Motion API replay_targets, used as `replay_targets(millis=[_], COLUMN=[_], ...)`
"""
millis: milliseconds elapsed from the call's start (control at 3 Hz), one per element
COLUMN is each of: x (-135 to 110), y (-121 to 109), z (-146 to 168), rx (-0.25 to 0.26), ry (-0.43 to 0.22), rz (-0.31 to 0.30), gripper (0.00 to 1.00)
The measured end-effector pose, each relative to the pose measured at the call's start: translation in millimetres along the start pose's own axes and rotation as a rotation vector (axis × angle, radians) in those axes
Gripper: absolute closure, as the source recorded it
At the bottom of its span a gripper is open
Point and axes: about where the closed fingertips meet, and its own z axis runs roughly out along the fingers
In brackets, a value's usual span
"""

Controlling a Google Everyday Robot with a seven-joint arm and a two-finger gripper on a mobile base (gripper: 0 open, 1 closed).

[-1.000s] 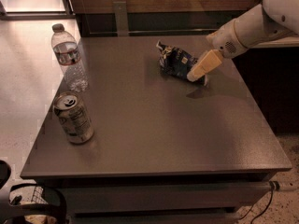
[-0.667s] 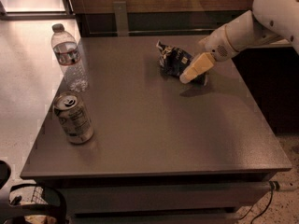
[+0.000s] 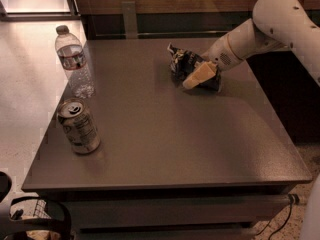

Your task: Move blue chip bag near 7up can

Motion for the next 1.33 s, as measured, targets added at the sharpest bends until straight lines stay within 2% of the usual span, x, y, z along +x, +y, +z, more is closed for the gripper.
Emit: replay_targets(millis=[667, 1000, 1333], x=[-0.1, -3.1, -3.1], y=[1.9, 2.3, 2.4], z=[5.6, 4.5, 4.6], rx=[-0.01, -0.013, -0.013], ry=[0.001, 0.002, 0.002], rz=[-0.001, -0.001, -0.001], gripper=[0.72, 1.0, 1.0])
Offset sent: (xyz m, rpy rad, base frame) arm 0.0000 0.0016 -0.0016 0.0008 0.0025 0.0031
